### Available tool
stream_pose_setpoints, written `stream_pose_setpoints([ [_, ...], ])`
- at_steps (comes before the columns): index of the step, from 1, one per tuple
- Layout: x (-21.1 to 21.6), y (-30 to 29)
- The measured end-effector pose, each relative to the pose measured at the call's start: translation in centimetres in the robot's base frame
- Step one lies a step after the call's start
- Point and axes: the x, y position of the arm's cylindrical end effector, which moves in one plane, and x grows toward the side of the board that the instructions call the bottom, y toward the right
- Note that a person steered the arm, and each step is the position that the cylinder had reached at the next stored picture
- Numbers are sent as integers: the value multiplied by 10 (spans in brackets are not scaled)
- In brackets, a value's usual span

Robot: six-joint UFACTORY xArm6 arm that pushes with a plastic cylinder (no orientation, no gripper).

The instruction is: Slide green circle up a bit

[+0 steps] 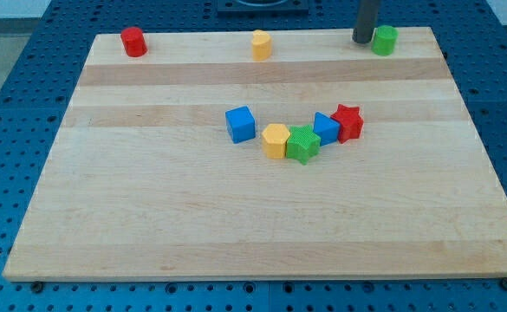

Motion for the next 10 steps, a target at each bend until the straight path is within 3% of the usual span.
stream_pose_setpoints([
  [3,0,26],
  [5,53,-31],
  [6,57,-55],
  [10,76,-33],
])
